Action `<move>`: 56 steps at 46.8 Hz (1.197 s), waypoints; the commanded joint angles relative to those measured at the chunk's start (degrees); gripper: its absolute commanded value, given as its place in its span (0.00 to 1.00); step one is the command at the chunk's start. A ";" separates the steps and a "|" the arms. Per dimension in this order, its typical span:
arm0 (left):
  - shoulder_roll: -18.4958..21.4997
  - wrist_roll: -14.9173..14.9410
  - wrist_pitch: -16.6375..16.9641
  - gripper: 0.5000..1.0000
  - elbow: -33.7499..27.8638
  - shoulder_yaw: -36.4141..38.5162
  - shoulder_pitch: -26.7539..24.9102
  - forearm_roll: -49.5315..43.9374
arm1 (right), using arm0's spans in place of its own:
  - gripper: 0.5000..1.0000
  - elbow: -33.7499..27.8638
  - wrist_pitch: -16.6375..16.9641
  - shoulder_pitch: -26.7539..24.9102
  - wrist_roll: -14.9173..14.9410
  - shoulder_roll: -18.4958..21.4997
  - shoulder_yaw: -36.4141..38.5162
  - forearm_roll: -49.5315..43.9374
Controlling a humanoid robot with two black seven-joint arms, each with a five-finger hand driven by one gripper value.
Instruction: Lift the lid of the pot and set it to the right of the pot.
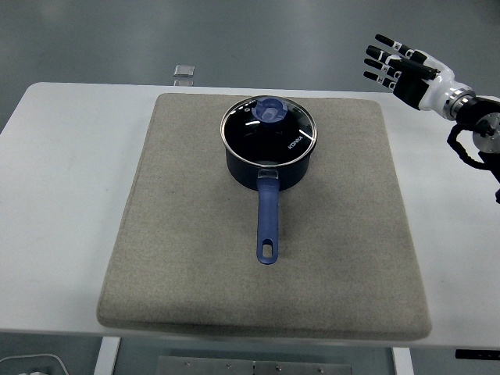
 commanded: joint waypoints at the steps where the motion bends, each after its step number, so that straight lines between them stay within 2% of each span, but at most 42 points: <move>1: 0.00 0.00 0.01 1.00 0.03 0.00 0.09 0.00 | 0.83 0.00 -0.04 -0.01 0.00 0.00 0.03 0.00; 34: 0.00 -0.18 0.45 1.00 0.82 -0.09 -0.78 -0.09 | 0.83 0.00 -0.31 -0.62 0.70 -0.61 -0.68 -0.44; 56: 0.00 -0.18 0.45 1.00 0.82 0.00 -0.78 -0.09 | 0.83 0.35 0.49 1.31 0.61 -1.93 -0.94 -1.23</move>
